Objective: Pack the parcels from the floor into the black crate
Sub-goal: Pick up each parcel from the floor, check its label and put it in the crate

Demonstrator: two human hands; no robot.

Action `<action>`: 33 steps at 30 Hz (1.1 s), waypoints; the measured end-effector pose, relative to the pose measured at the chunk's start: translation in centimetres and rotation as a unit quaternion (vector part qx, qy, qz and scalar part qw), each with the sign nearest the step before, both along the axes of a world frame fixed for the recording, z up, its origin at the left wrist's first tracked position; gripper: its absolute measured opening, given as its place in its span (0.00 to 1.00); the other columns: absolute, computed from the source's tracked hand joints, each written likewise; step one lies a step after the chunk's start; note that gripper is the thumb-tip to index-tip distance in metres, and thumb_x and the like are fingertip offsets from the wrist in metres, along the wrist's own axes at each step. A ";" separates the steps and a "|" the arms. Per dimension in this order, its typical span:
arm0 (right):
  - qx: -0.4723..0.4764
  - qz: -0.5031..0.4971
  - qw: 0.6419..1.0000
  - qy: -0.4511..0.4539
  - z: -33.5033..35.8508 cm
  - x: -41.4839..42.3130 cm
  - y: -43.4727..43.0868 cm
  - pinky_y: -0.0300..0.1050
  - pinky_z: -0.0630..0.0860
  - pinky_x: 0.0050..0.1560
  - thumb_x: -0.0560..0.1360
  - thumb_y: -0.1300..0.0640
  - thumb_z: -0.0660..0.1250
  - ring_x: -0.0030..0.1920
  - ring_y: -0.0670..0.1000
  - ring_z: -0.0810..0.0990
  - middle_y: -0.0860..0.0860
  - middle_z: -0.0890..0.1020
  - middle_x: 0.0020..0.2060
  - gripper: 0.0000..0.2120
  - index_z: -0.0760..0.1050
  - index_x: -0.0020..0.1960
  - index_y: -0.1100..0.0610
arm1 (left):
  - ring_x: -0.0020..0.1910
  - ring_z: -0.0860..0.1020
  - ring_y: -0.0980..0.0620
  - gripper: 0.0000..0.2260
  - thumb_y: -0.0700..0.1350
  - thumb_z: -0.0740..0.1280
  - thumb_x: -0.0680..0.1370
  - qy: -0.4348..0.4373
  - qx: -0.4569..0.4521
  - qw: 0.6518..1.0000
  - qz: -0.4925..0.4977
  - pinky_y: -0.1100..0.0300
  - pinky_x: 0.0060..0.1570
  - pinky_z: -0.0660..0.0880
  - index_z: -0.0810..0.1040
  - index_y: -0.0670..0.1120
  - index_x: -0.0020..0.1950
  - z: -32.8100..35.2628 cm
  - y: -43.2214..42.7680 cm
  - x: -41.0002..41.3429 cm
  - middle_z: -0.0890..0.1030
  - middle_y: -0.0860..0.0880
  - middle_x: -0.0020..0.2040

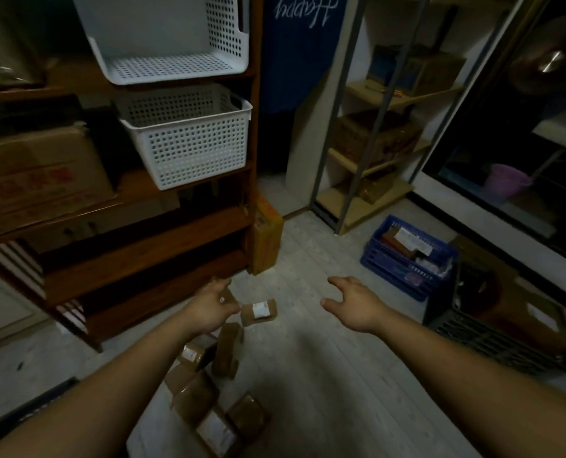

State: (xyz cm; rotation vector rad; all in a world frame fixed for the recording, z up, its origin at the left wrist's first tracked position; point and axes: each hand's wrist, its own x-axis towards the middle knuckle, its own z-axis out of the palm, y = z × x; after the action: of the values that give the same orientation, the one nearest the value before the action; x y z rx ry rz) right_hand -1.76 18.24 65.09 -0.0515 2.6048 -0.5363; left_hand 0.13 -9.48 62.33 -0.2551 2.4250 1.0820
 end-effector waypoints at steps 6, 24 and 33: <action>-0.018 0.028 0.999 -0.028 -3.6 -9.1 1.1 0.42 0.58 0.70 0.78 0.43 0.61 0.73 0.53 0.62 0.54 0.60 0.75 0.32 0.56 0.76 0.54 | 0.50 0.74 0.54 0.17 0.47 0.66 0.78 -0.033 0.030 0.997 0.064 0.62 0.42 0.75 0.68 0.54 0.65 -3.6 0.9 -6.2 0.70 0.49 0.61; -0.056 0.099 0.978 -0.177 -35.3 -32.9 3.1 0.48 0.67 0.66 0.78 0.44 0.61 0.72 0.56 0.64 0.54 0.59 0.75 0.31 0.54 0.77 0.51 | 0.62 0.74 0.46 0.34 0.62 0.59 0.72 -0.123 -0.043 0.977 0.168 0.48 0.65 0.68 0.66 0.40 0.69 -32.2 5.8 -21.3 0.74 0.41 0.65; -0.089 0.096 0.979 -0.158 -62.3 -35.8 -3.0 0.45 0.67 0.62 0.79 0.50 0.62 0.70 0.57 0.67 0.57 0.64 0.73 0.31 0.54 0.76 0.57 | 0.61 0.75 0.41 0.24 0.45 0.67 0.76 -0.074 -0.005 0.972 0.221 0.46 0.64 0.70 0.66 0.45 0.71 -59.0 4.9 -27.2 0.75 0.40 0.64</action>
State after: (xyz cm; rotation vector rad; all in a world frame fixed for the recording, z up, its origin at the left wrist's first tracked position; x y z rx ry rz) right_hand -37.58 15.25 2.79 -0.2536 2.2095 -0.6468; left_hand -27.09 -4.63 3.37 -0.8804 2.2945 1.1802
